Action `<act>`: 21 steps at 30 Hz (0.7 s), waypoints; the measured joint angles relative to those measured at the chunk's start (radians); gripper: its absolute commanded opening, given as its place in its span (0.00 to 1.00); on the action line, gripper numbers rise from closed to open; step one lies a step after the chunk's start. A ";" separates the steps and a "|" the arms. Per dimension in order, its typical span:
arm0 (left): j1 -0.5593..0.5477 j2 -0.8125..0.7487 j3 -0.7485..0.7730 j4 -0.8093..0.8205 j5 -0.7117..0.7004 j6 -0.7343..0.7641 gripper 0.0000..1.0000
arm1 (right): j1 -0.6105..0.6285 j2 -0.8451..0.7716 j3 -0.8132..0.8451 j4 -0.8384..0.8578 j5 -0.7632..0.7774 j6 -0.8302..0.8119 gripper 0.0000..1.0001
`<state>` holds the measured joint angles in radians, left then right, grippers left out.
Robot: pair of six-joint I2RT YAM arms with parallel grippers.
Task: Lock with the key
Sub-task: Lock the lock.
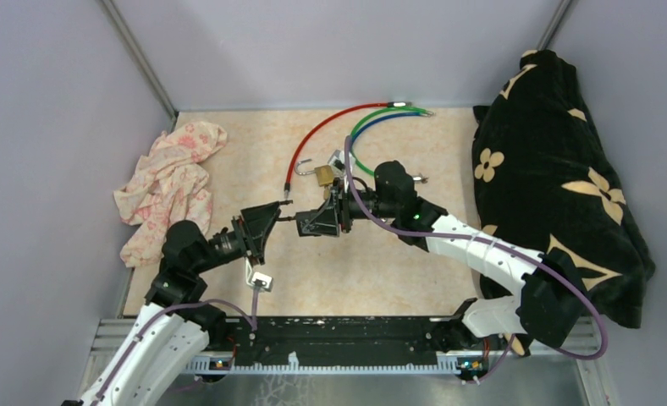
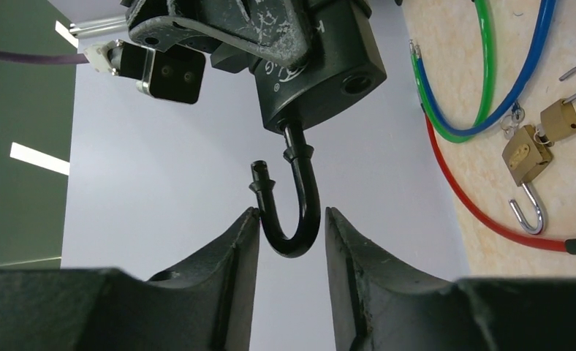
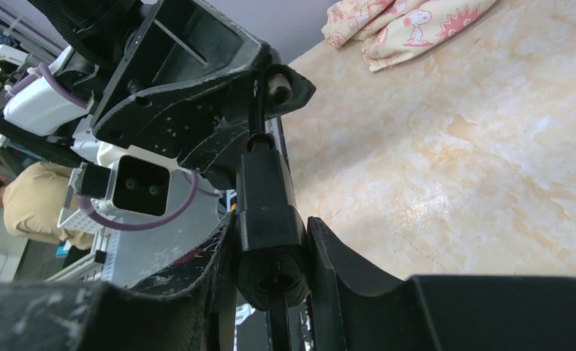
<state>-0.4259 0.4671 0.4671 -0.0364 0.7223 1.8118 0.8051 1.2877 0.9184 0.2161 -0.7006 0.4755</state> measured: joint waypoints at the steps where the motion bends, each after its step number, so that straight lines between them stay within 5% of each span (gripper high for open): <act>1: 0.000 0.003 0.000 -0.002 -0.001 0.003 0.38 | 0.000 0.000 0.000 0.000 -0.001 0.000 0.00; 6: 0.000 0.011 0.010 -0.045 0.001 0.012 0.24 | 0.004 0.000 0.001 0.000 -0.004 -0.003 0.00; 10: 0.000 0.012 0.041 -0.125 0.013 -0.011 0.00 | 0.004 0.000 0.011 -0.006 -0.005 -0.009 0.00; 12: 0.000 0.023 0.095 -0.194 0.024 -0.063 0.00 | 0.005 0.001 0.021 -0.023 -0.018 -0.016 0.00; 21: 0.005 0.151 0.374 -0.452 0.094 -0.921 0.00 | 0.006 0.000 0.147 -0.134 -0.090 -0.248 0.00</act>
<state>-0.4206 0.6186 0.8410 -0.4881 0.8165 0.8909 0.8112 1.2873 1.0657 0.0826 -0.7910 0.2276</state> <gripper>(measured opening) 0.041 0.333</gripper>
